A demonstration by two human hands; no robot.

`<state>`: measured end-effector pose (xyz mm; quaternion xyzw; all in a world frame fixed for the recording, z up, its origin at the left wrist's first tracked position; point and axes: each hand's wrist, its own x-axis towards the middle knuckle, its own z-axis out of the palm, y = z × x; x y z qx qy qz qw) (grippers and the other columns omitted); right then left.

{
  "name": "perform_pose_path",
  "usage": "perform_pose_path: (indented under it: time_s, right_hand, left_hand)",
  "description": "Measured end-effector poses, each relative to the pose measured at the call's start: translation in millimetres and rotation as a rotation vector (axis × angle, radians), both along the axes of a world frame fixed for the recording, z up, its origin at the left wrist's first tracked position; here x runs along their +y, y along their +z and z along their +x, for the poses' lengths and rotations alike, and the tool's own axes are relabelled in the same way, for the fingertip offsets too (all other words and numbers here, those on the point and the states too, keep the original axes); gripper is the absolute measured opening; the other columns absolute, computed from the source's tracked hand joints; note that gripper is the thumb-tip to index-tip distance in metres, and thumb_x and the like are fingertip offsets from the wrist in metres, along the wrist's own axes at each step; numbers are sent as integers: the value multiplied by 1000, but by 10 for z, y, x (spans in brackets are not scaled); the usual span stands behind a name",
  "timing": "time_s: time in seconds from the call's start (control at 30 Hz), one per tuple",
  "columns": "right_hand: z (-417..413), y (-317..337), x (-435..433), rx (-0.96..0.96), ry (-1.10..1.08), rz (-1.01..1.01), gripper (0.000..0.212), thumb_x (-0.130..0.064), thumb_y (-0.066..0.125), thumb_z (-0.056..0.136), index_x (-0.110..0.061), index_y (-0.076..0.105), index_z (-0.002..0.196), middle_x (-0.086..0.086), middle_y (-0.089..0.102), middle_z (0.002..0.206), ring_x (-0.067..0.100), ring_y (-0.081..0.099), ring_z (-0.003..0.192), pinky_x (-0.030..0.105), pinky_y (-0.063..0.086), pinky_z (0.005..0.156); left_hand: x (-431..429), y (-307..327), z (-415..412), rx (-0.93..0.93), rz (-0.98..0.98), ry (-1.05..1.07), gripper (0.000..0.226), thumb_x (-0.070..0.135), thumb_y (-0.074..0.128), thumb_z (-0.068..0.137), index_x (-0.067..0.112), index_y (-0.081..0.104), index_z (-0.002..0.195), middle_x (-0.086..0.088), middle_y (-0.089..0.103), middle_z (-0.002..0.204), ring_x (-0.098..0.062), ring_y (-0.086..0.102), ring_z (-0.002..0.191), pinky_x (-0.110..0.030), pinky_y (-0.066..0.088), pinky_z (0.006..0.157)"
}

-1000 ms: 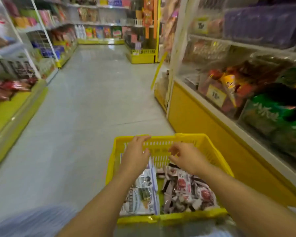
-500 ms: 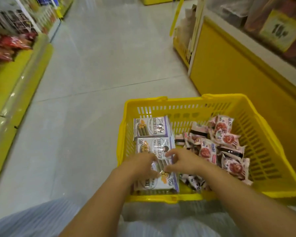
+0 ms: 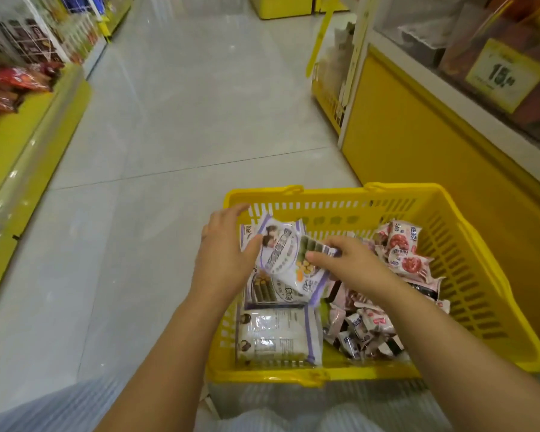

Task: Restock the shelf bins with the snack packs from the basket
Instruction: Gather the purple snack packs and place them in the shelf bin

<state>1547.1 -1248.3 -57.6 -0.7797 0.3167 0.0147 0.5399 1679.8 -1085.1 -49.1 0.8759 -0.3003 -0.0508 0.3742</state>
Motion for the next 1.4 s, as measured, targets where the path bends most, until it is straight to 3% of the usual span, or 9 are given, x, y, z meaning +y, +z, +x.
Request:
perform_pose_path:
  time_s: [0.13, 0.23, 0.4, 0.47, 0.57, 0.83, 1.07, 1.2, 1.4]
  right_hand:
    - [147, 4, 216, -198, -340, 325, 25, -28, 66, 89, -10, 63, 106, 6, 68, 99, 19, 67, 85, 30, 57, 75]
    - [214, -34, 399, -189, -256, 456, 23, -29, 63, 91, -14, 64, 109, 4, 69, 99, 15, 69, 79, 25, 57, 72]
    - [85, -169, 343, 59, -41, 72, 36, -50, 50, 93, -19, 68, 96, 3, 70, 97, 17, 67, 88, 35, 54, 84]
    - [-12, -321, 321, 292, 88, -106, 38, -47, 54, 93, -10, 62, 99, 4, 65, 96, 17, 61, 86, 32, 49, 80]
    - [-94, -510, 394, 434, 139, -42, 31, -39, 65, 88, -16, 47, 101, 0, 54, 92, 10, 51, 74, 24, 42, 63]
    - [-37, -531, 393, 346, 7, 222, 48, -34, 78, 77, -23, 42, 107, 1, 52, 99, 14, 54, 73, 23, 48, 56]
    - [27, -261, 440, 217, 372, 171, 25, -35, 66, 87, -34, 59, 111, -12, 53, 100, 6, 61, 64, 17, 51, 57]
    - [74, 84, 232, 82, 214, 284, 16, -18, 58, 92, -24, 73, 94, -4, 71, 74, 14, 65, 64, 25, 55, 65]
    - [132, 380, -70, -94, -70, 369, 14, -18, 59, 90, -15, 72, 93, 4, 73, 86, 17, 67, 82, 43, 43, 104]
  left_hand:
    - [-97, 13, -109, 384, -247, 100, 44, 33, 59, 93, 38, 40, 132, 17, 50, 118, 4, 57, 103, -19, 46, 85]
    - [-141, -91, -187, 639, -403, 54, 27, 26, 55, 96, 30, 53, 123, 9, 67, 114, -1, 67, 95, -25, 53, 84]
    - [12, -197, -51, 576, -357, 205, 29, 29, 60, 93, 24, 55, 121, 7, 67, 111, -13, 66, 100, -29, 52, 80]
    - [59, -205, -7, 536, -324, 241, 32, 29, 61, 93, 21, 53, 123, 6, 66, 110, -15, 65, 101, -30, 52, 80]
    - [64, -196, 36, 542, -316, 249, 40, 31, 62, 92, 18, 50, 128, 1, 66, 115, -19, 65, 102, -45, 53, 91]
    - [81, -234, 79, 524, -360, 254, 34, 32, 60, 93, 22, 52, 124, 6, 67, 111, -15, 67, 99, -44, 54, 88]
    - [80, -247, 111, 536, -431, 297, 23, 37, 49, 98, 27, 53, 118, 6, 69, 108, -13, 69, 93, -32, 55, 76]
    - [101, -195, 144, 486, -443, 291, 19, 34, 47, 99, 27, 51, 117, 6, 67, 110, -13, 67, 96, -27, 52, 72]
    - [78, -172, 73, 564, -418, 117, 21, 30, 46, 100, 29, 51, 120, 12, 67, 110, -1, 68, 92, -23, 55, 73]
